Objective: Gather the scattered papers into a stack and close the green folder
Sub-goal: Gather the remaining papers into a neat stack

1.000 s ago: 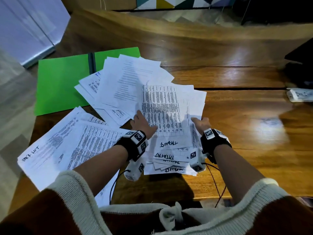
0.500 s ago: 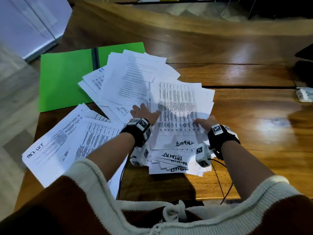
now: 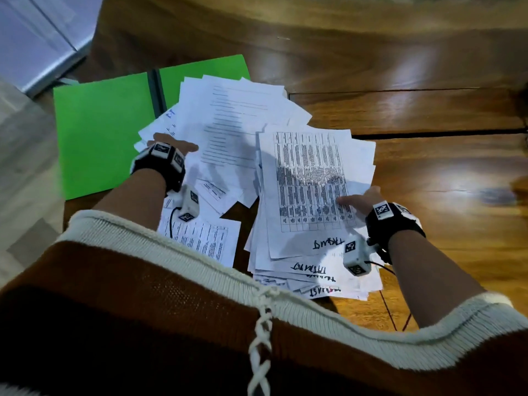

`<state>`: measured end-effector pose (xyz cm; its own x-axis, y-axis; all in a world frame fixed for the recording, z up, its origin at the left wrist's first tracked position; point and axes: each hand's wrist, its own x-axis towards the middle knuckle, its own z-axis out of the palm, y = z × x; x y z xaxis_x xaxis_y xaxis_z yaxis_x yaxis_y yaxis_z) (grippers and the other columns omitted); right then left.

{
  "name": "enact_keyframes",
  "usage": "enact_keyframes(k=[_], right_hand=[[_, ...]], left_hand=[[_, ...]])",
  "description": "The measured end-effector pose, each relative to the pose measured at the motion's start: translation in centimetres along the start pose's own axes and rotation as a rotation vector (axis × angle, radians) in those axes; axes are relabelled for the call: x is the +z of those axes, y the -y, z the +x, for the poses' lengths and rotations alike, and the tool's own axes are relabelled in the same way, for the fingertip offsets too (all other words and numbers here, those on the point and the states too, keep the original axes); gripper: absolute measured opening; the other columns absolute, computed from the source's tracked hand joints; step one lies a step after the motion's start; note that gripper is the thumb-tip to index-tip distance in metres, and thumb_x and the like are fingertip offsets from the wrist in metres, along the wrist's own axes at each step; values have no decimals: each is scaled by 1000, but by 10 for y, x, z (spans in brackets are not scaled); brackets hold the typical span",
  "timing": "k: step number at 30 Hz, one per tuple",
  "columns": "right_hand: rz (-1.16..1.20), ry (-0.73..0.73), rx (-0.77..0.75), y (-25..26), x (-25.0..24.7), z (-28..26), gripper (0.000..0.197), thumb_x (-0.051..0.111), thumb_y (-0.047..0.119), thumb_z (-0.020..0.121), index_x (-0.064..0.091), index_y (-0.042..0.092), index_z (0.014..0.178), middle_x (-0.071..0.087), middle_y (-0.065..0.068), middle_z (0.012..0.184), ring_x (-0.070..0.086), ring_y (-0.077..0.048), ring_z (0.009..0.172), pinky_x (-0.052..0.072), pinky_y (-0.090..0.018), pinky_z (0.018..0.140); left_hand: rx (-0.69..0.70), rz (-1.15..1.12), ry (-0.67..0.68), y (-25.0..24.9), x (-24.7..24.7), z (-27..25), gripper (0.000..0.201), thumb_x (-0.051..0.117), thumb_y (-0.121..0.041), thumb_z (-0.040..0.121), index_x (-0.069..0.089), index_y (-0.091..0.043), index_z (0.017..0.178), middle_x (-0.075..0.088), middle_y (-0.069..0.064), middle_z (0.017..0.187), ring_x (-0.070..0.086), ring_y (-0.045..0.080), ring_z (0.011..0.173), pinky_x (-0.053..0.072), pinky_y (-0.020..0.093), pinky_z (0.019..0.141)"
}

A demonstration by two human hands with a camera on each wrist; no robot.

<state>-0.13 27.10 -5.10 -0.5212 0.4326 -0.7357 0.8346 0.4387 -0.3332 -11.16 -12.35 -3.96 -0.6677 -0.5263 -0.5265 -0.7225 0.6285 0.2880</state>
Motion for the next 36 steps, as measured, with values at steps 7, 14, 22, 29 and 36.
enact_keyframes(k=[7, 14, 22, 29, 36], right_hand=[[-52, -5, 7, 6, 3, -7, 93, 76, 31, 76, 15, 7, 142, 40, -24, 135, 47, -43, 118, 46, -45, 82], [-30, 9, 25, 10, 0, -11, 90, 74, 27, 79, 13, 8, 143, 42, -24, 132, 47, -43, 116, 45, -44, 80], [-36, 11, -4, 9, 0, -12, 95, 75, 31, 78, 12, 6, 144, 42, -25, 135, 48, -42, 117, 45, -41, 78], [-33, 12, -22, 7, 2, -11, 97, 75, 33, 77, 12, 6, 145, 44, -24, 132, 50, -41, 115, 46, -38, 75], [-74, -10, -45, 5, 2, -6, 94, 75, 34, 78, 14, 3, 143, 45, -24, 131, 50, -40, 116, 43, -35, 76]], left_hand=[[-3, 135, 25, -7, 7, 7, 108, 77, -53, 65, 27, 0, 144, 33, 24, 147, 35, 39, 135, 35, 48, 109], [262, 263, 65, -6, 12, -18, 67, 63, -36, 83, 32, -45, 142, 33, 14, 149, 43, 36, 131, 44, 42, 104], [211, 383, 41, -23, 20, -33, 78, 75, -29, 75, 38, -21, 143, 34, 19, 147, 37, 39, 134, 38, 44, 105], [338, 530, 113, -36, 18, -19, 73, 73, -25, 80, 38, -5, 141, 43, 15, 144, 43, 30, 131, 37, 37, 107], [318, 837, 21, -24, 15, -28, 80, 63, -23, 86, 14, -3, 145, 15, 27, 152, 18, 51, 139, 33, 55, 107]])
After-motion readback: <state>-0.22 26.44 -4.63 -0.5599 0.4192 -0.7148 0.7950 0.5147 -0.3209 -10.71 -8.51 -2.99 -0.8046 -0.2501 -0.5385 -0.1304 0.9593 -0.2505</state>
